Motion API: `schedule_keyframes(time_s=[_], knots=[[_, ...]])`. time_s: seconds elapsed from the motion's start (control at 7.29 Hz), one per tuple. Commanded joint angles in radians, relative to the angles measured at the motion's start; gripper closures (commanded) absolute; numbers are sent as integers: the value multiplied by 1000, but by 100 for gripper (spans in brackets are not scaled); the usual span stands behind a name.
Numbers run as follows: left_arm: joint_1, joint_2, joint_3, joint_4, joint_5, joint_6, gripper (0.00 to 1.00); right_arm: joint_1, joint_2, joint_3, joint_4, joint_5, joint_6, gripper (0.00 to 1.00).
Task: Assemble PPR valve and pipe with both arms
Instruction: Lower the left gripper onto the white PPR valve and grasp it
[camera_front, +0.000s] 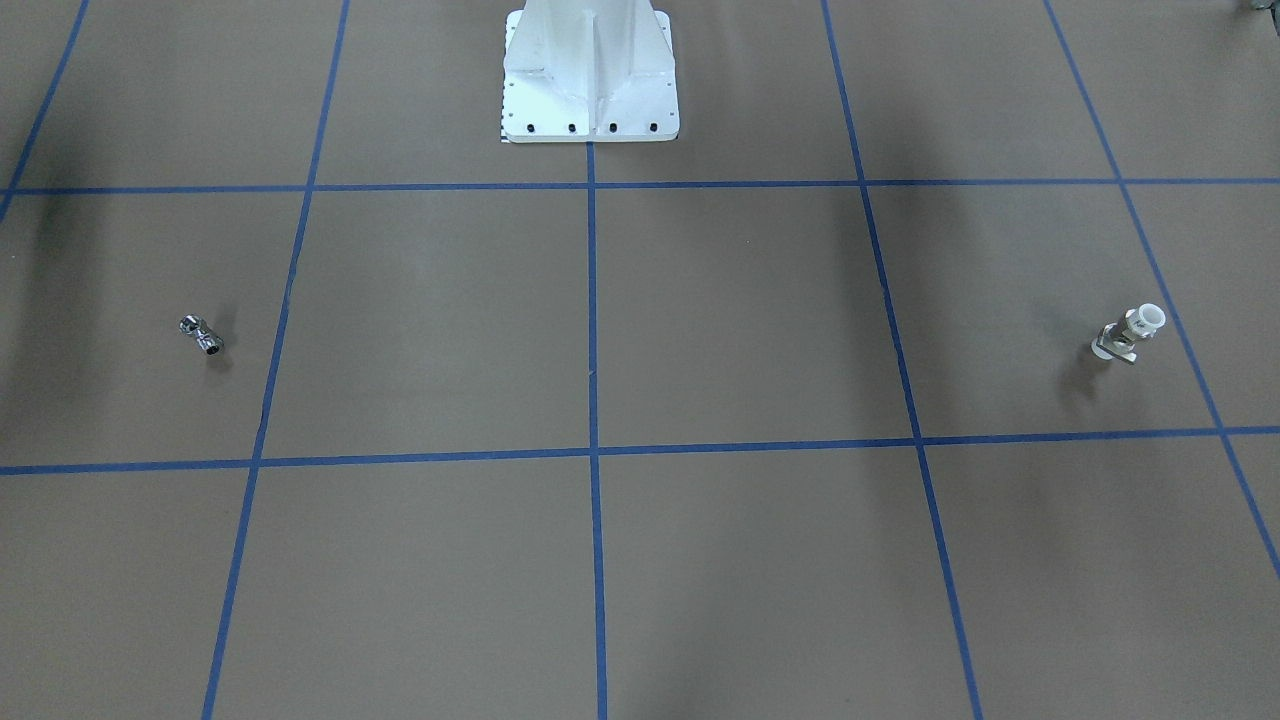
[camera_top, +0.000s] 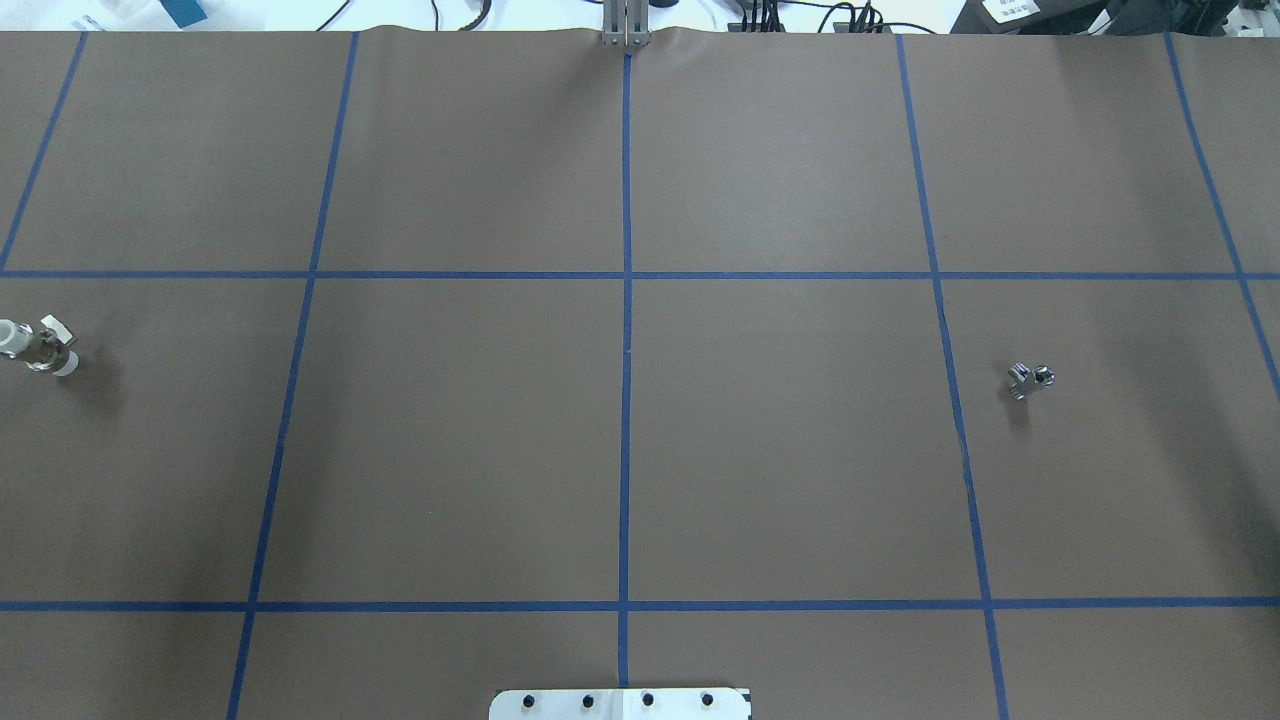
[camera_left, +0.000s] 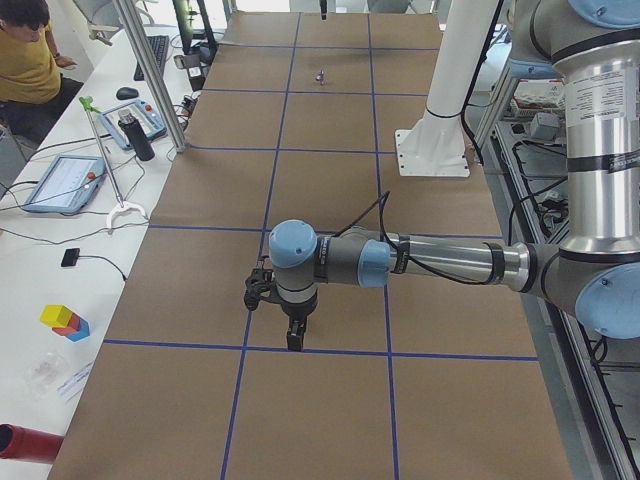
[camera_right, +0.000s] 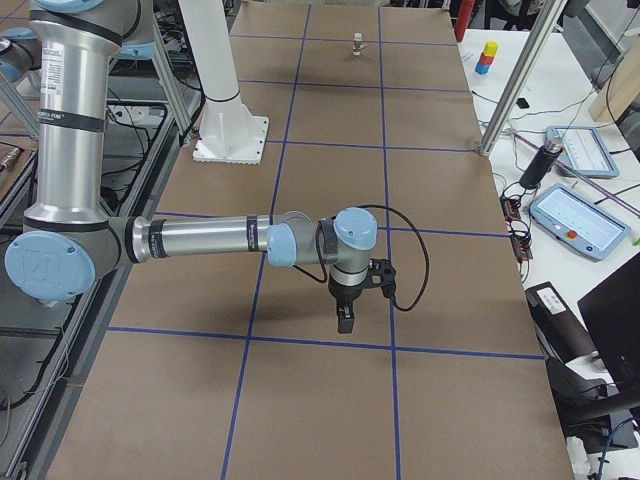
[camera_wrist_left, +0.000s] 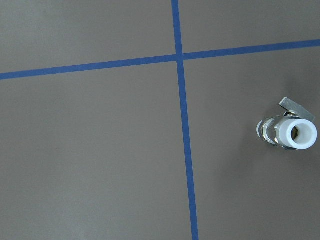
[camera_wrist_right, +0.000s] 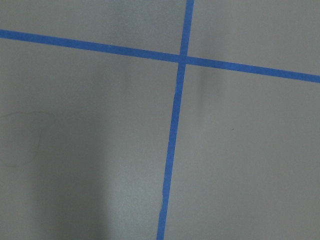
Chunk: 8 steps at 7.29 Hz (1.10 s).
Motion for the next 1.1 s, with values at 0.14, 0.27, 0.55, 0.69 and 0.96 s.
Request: schedule_keyframes(time_s=[0.14,0.27,0.55,0.69,0.96], knots=[[0,-7,-9,0,-1,-12,0,0,18,-1,0,-6,-2,0],[2,-9,-28,0,-2,-12,0,0,35,0,0,-6,-2,0],[0,-12,-49,-6,-4,-6,0,0,89,4,2,-9,8,0],[2,-15,-58,-61,-1,-8,0,0,124,2,0,-11,47,0],[5,-74,-20,-141,-1,-9,0,0,150,-6,0,-11,77,0]])
